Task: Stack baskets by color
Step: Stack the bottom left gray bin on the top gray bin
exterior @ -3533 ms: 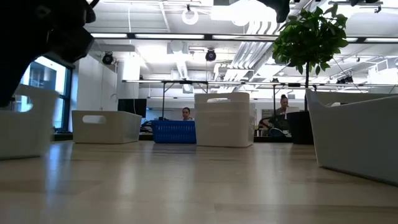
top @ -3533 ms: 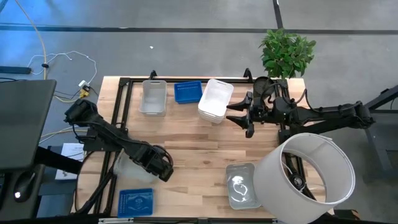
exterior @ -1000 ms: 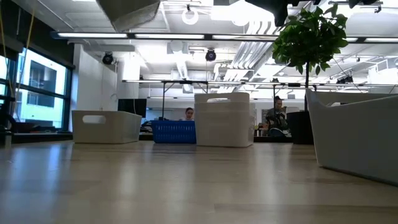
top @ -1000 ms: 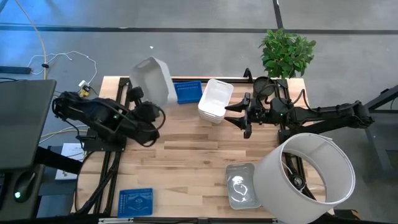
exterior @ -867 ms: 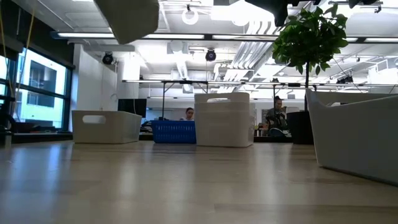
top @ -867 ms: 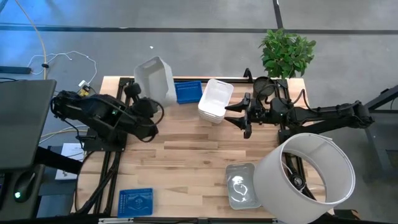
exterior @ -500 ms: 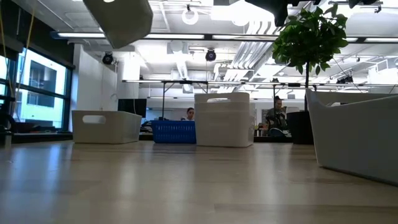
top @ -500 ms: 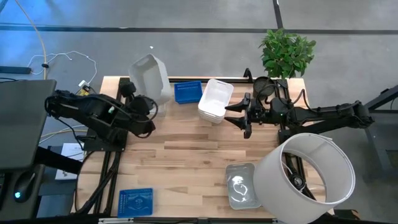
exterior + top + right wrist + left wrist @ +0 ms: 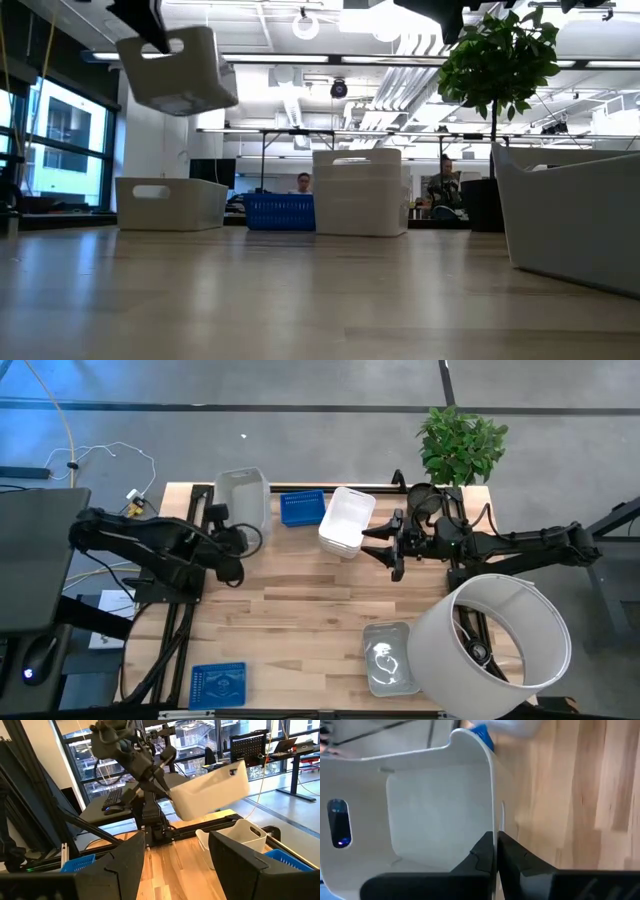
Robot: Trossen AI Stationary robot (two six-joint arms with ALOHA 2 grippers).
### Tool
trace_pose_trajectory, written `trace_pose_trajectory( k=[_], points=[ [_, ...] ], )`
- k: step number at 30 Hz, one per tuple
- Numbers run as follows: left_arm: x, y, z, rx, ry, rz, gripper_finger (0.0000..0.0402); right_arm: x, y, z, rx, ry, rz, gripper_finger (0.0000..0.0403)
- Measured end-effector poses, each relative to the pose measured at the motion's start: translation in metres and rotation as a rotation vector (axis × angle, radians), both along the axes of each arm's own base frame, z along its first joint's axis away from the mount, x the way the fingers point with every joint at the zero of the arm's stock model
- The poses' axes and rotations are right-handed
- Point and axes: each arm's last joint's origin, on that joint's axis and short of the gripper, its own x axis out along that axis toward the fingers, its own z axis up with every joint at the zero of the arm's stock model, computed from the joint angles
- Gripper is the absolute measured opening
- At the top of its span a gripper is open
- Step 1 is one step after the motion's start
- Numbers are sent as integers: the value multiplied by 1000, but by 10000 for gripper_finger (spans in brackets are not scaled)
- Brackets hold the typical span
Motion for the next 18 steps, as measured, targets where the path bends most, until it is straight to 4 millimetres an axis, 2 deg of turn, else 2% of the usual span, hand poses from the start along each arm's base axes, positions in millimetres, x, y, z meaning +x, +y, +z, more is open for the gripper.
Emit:
trace_pose_trajectory(
  k=[8, 18],
  points=[
    [4, 32, -7, -20, 184, -33, 0, 0, 0, 0, 0, 0, 0, 209],
    [10, 72, -13, -105, 205, 25, 0, 0, 0, 0, 0, 1, 0, 209]
  ],
)
